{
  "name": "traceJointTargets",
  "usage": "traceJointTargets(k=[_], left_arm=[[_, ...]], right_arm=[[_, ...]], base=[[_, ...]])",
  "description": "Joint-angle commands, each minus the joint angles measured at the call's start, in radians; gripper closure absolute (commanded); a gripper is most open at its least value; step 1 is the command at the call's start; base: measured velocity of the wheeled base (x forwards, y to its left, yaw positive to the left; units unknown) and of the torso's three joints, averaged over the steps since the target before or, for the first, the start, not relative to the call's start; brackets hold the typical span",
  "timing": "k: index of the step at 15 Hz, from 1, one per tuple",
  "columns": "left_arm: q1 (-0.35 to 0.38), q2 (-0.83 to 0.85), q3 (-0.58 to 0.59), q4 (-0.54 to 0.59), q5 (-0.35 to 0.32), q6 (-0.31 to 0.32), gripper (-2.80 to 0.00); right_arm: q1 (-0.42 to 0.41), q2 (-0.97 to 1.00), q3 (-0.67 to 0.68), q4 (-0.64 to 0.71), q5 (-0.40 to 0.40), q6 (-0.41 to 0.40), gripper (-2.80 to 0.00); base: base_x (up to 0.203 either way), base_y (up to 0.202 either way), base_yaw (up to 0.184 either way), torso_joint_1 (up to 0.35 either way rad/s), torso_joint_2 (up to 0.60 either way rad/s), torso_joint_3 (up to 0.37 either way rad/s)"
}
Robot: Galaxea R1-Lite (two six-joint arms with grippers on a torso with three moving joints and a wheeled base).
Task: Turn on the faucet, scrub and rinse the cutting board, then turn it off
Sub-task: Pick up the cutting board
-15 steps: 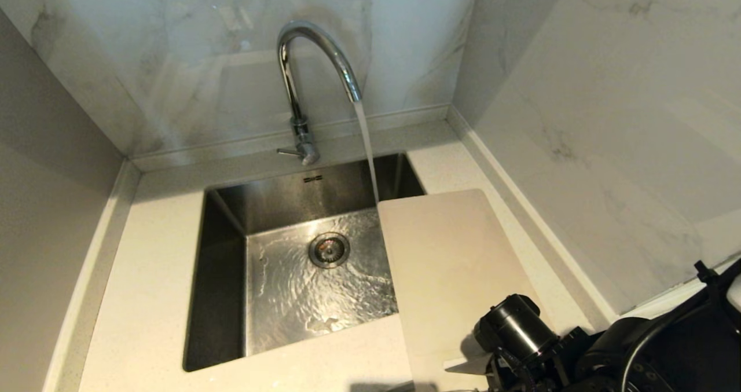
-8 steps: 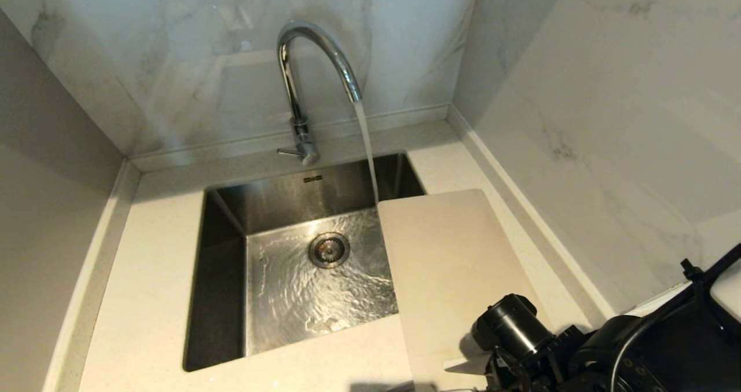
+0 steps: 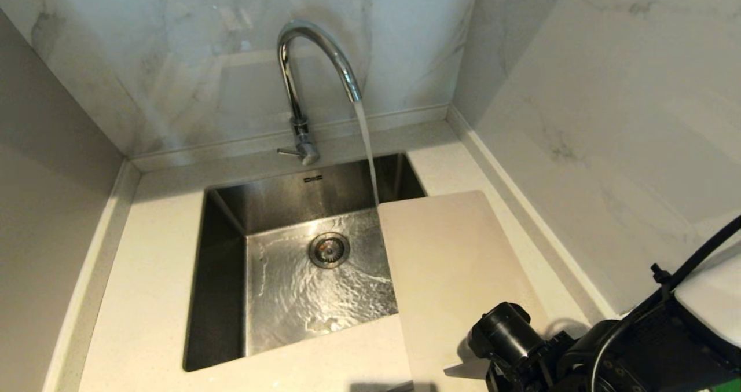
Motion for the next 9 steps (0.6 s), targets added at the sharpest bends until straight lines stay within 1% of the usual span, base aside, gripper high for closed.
traceJointTargets(k=[1, 5, 9], left_arm=[[0.000, 0.001, 0.002, 0.000, 0.000, 0.000, 0.00], [0.000, 0.001, 0.001, 0.000, 0.000, 0.000, 0.00], [0.001, 0.000, 0.001, 0.000, 0.000, -0.001, 0.00]], right_arm=[[-0.001, 0.045, 0.011, -0.038, -0.002, -0.007, -2.80], [-0.001, 0.115, 0.030, -0.157, -0.003, -0.008, -2.80], [-0.010, 0.133, 0.025, -0.163, -0.006, -0.008, -2.80]], base=[[0.000, 0.000, 0.000, 0.000, 0.00, 0.000], [0.000, 0.000, 0.000, 0.000, 0.00, 0.000], [0.000, 0.000, 0.000, 0.000, 0.00, 0.000]])
